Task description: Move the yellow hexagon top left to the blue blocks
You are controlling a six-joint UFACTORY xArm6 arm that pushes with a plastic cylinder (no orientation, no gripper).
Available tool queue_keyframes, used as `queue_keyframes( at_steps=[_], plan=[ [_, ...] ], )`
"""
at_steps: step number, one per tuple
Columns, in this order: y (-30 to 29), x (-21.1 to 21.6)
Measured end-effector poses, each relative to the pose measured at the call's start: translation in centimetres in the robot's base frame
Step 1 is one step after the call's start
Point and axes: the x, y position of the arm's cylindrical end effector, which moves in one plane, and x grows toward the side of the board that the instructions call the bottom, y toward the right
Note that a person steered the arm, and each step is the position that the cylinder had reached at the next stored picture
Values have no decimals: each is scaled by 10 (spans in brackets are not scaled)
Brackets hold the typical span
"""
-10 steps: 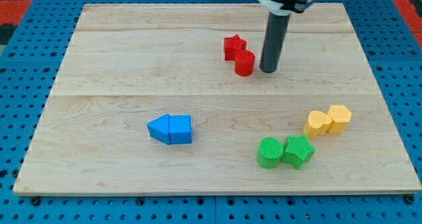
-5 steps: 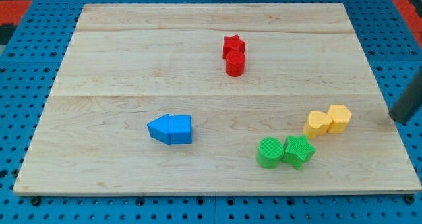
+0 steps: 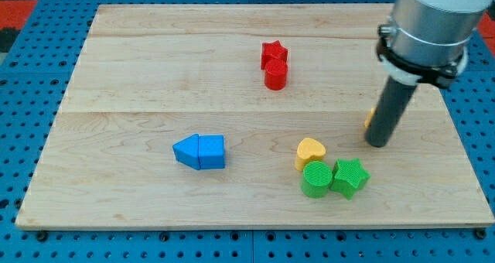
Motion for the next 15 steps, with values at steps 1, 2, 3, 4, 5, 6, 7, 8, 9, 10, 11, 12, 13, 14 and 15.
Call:
queue_keyframes(
  at_steps=[1,2,3,4,5,6,7,8,9,10,11,12,13,14,15],
  plan=[
    [9,-24],
    [36,-30],
    [24,-57],
    [-88,-58],
    [-218,-51],
    [-163,-27],
    [-60,-40],
    [-64,-91],
    [-153,-93],
    [-258,-79],
    [-234,-80],
    [-199,-41],
    [-263,-28],
    [-318,-47],
    [-346,-76]
  ],
)
